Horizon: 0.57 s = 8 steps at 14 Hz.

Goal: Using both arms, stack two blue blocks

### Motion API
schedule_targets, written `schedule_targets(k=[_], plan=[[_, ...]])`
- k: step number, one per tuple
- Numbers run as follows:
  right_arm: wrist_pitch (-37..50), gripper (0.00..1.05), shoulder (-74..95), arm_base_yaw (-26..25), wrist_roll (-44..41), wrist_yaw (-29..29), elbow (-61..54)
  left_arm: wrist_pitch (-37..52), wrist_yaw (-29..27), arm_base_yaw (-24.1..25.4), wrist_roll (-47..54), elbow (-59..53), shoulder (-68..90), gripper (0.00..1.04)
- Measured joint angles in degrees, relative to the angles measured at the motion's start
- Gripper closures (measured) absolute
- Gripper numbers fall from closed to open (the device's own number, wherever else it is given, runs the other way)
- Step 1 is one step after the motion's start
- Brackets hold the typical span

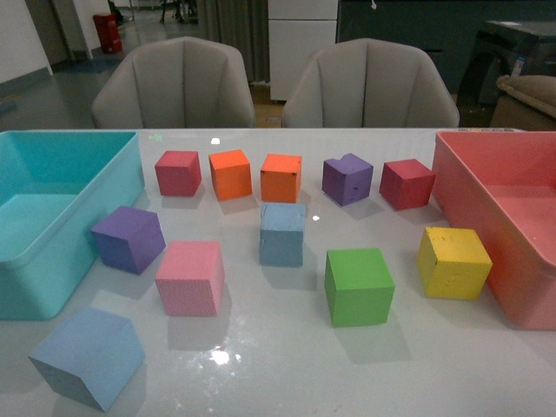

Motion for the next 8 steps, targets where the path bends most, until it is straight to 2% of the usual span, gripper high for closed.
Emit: schedule_targets(k=[1,6,7,8], plan=[[-6.9,1.03,-6.0,0.0,0.0,0.0,-0.1,0.0,0.0,0.0,0.0,0.0,0.0,0.07],[-6.6,1.03,-7.1,0.0,0.0,0.0,-0.1,0.0,0.0,0.0,0.0,0.0,0.0,0.07],[-6.6,1.0,-7.1,0.0,-0.1,0.0,-0.1,0.0,0.0,0.0,0.0,0.0,0.0,0.07],[-6.6,0.91,-7.1,0.0,-0.1,0.0,-0.1,0.0,0.0,0.0,0.0,0.0,0.0,0.07]])
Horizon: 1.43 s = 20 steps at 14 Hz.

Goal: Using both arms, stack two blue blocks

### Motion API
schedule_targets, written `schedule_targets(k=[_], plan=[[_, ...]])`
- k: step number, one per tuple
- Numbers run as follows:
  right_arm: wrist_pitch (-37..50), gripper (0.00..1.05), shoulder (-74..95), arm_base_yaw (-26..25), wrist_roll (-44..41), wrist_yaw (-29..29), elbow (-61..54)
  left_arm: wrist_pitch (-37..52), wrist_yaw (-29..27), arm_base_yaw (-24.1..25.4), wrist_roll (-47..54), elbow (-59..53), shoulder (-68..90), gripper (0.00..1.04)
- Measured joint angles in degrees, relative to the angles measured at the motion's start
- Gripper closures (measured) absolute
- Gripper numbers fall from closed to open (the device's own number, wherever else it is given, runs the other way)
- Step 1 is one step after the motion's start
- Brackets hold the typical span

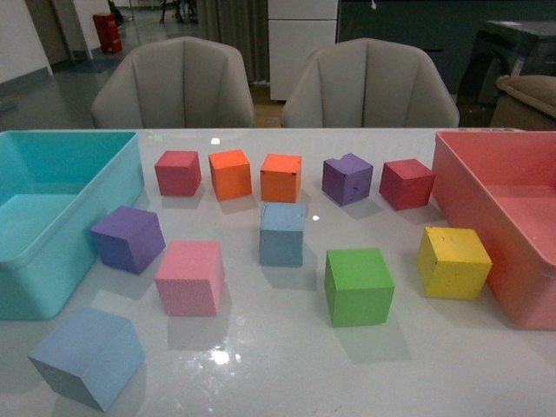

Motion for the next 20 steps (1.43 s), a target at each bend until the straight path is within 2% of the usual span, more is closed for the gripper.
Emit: schedule_targets(k=[7,10,11,12,13,14,15,17,19,20], plan=[[0.0,0.7,0.0,0.0,0.0,0.0,0.0,0.0,0.0,0.0,0.0,0.0,0.0,0.07],[0.0,0.55,0.0,0.0,0.0,0.0,0.0,0.0,0.0,0.0,0.0,0.0,0.0,0.07],[0.0,0.46,0.0,0.0,0.0,0.0,0.0,0.0,0.0,0.0,0.0,0.0,0.0,0.07],[0.0,0.04,0.0,0.0,0.0,0.0,0.0,0.0,0.0,0.0,0.0,0.0,0.0,0.07],[0.0,0.06,0.0,0.0,-0.1,0.0,0.0,-13.3,-10.2,-4.7,0.0,6.1,8.3,0.07],[0.0,0.06,0.0,0.0,-0.1,0.0,0.0,-5.4,-7.0,-1.2,0.8,9.9,16.3,0.07],[0.0,0.06,0.0,0.0,-0.1,0.0,0.0,-0.6,-6.5,-2.8,0.8,10.0,22.3,0.07],[0.0,0.06,0.0,0.0,-0.1,0.0,0.0,15.3,-4.2,-6.6,-0.8,15.2,44.8,0.07],[0.0,0.06,0.0,0.0,-0.1,0.0,0.0,24.9,0.7,-5.9,-2.5,19.8,66.3,0.07],[0.0,0.06,0.0,0.0,-0.1,0.0,0.0,26.9,1.1,-6.0,-2.6,21.2,73.0,0.07]])
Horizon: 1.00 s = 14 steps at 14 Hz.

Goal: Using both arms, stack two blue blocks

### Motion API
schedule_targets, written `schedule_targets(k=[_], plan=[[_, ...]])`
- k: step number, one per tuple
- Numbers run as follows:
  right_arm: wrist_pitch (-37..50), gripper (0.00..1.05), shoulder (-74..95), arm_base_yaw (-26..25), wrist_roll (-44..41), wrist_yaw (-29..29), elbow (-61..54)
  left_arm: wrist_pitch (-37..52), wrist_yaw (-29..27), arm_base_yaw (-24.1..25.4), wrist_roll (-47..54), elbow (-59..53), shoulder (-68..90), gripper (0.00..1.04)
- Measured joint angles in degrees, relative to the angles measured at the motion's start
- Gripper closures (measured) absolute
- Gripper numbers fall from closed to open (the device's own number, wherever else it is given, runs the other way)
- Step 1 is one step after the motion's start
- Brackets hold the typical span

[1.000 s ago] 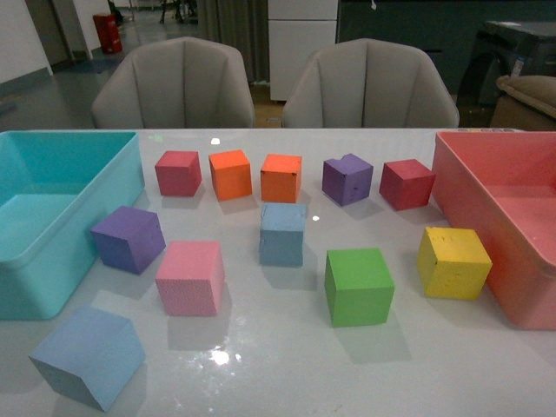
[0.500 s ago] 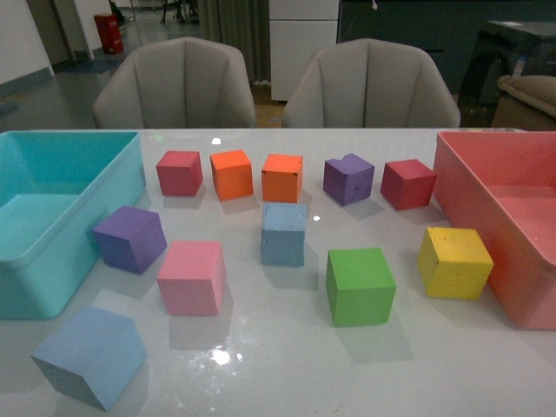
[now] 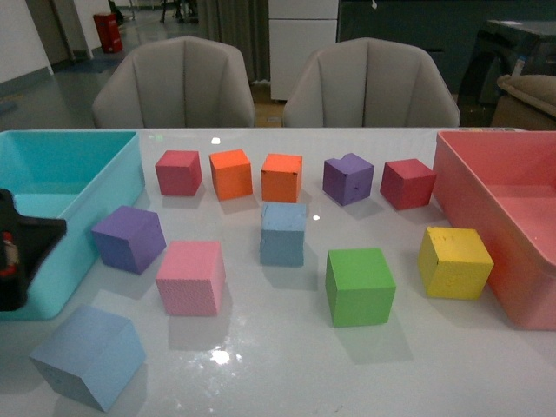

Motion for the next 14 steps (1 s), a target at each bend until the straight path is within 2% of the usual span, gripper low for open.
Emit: schedule_targets(k=[4,7,11,14], plan=[[0.0,0.06,0.0,0.0,0.0,0.0,0.0,1.5,1.9,-1.0,0.0,2.0,15.3,0.07],[0.0,0.06,0.0,0.0,0.0,0.0,0.0,4.2,1.8,-1.4,0.6,3.8,19.9,0.07],[0.0,0.06,0.0,0.0,0.0,0.0,0.0,4.7,0.4,0.4,1.7,4.2,23.1,0.07],[0.0,0.06,0.0,0.0,0.0,0.0,0.0,4.7,2.4,-0.3,1.7,4.0,22.7,0.07]])
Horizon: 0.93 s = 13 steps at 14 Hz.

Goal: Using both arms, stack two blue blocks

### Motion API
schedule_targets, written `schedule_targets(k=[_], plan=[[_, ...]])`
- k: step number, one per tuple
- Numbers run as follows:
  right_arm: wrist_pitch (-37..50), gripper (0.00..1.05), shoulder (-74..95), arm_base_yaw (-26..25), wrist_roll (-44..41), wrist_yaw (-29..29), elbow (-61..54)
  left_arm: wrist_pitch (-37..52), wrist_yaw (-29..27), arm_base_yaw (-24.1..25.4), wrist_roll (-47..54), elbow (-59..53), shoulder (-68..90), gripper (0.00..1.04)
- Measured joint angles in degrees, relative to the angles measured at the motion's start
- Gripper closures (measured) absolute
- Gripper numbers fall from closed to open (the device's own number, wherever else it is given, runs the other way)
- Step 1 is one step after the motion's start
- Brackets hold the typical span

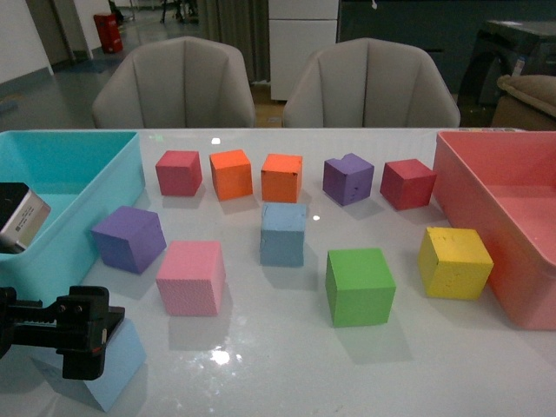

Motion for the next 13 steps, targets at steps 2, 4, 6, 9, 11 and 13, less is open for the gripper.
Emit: schedule_targets(k=[2,4,6,9,11,13], plan=[[0.0,0.06,0.0,0.0,0.0,0.0,0.0,0.7,-0.3,-0.2,0.2,-0.3,0.6,0.07],[0.0,0.06,0.0,0.0,0.0,0.0,0.0,1.2,-0.5,-0.2,0.4,-0.3,1.8,0.07],[0.0,0.06,0.0,0.0,0.0,0.0,0.0,1.4,-0.5,-0.2,0.4,-0.4,2.1,0.07],[0.0,0.06,0.0,0.0,0.0,0.0,0.0,2.5,-0.6,-0.2,0.4,-0.7,4.7,0.07],[0.0,0.06,0.0,0.0,0.0,0.0,0.0,4.0,-0.9,-0.2,0.4,-0.7,8.2,0.07],[0.0,0.06,0.0,0.0,0.0,0.0,0.0,4.5,-0.9,-0.4,0.4,-0.7,10.8,0.07]])
